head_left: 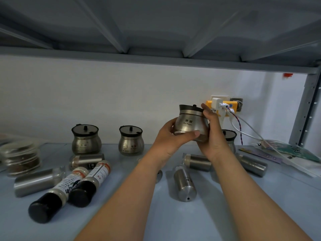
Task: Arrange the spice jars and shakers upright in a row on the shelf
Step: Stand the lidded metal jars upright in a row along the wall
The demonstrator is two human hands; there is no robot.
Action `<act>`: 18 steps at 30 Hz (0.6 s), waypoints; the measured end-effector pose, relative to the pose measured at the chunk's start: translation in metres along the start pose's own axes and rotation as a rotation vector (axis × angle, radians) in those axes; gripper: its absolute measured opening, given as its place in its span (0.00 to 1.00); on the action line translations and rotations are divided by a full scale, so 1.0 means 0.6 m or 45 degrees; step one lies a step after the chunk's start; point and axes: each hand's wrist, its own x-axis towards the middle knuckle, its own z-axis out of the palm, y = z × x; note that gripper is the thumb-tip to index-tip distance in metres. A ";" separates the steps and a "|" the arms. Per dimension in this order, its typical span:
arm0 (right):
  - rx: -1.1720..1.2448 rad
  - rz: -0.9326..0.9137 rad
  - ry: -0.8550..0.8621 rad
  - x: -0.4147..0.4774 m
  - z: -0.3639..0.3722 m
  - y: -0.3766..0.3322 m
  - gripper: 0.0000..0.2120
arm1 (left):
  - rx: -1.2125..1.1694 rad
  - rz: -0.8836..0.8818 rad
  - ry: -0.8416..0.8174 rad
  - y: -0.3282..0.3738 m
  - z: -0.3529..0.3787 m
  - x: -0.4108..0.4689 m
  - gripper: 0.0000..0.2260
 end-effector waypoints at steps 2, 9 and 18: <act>-0.095 0.017 0.010 0.003 0.002 0.001 0.26 | 0.032 0.031 0.072 0.001 0.006 -0.001 0.31; -0.692 0.036 0.012 -0.006 0.010 0.010 0.19 | 0.081 0.144 0.488 0.004 0.001 -0.004 0.26; -0.977 0.000 0.050 -0.015 0.029 0.025 0.33 | 0.180 0.173 0.454 -0.015 -0.002 0.003 0.38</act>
